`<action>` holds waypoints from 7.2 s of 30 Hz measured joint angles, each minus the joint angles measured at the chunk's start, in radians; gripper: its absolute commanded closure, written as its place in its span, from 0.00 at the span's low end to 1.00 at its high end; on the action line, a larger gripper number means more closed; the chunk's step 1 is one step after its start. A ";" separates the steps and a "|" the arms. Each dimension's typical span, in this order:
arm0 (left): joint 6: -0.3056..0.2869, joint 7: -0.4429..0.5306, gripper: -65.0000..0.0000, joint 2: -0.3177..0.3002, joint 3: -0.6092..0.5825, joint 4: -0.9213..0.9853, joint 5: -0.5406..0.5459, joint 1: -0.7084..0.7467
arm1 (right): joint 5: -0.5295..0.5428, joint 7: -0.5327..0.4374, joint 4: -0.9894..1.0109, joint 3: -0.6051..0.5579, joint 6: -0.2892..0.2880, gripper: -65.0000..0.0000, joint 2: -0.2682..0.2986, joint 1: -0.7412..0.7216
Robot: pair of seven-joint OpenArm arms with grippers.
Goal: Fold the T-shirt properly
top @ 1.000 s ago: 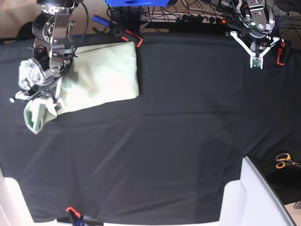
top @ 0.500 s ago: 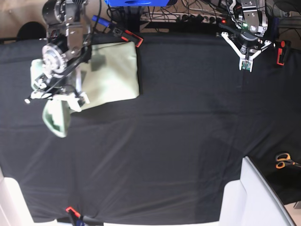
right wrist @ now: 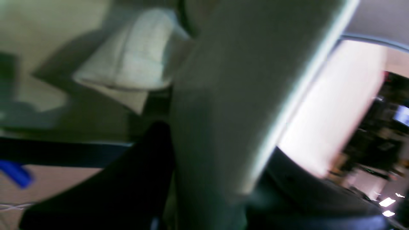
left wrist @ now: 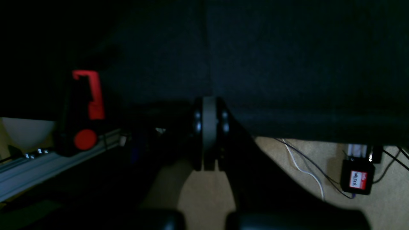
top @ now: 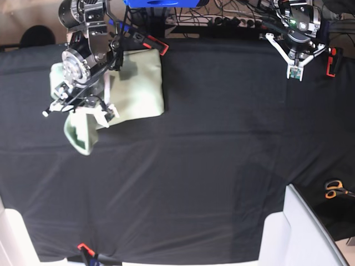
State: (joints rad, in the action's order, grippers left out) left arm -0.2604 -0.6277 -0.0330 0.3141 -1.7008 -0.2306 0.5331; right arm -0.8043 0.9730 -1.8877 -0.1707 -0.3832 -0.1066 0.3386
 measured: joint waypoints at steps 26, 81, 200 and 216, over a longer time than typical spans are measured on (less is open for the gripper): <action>0.000 0.001 1.00 -0.004 -0.003 0.014 0.000 0.002 | 0.354 0.020 0.000 -0.005 0.080 1.00 0.002 0.017; 0.000 0.001 1.00 -0.006 -0.001 0.066 -0.004 -0.001 | 0.883 0.065 -0.063 -0.059 0.090 0.27 0.004 0.062; -0.367 -0.483 1.00 -0.020 -0.642 0.731 1.043 -0.752 | 0.892 -0.168 0.011 0.329 0.082 1.00 0.084 0.161; -0.376 -0.539 1.00 -0.011 -0.642 0.734 0.679 -0.862 | 0.891 -0.168 0.011 0.329 0.082 1.00 0.084 0.161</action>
State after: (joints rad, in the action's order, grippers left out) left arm -0.6365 -1.1671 -0.0444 -0.3283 -0.9672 0.4484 -0.3290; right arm 0.0868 0.8051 -1.8771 0.1585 -0.3008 -0.0223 0.4992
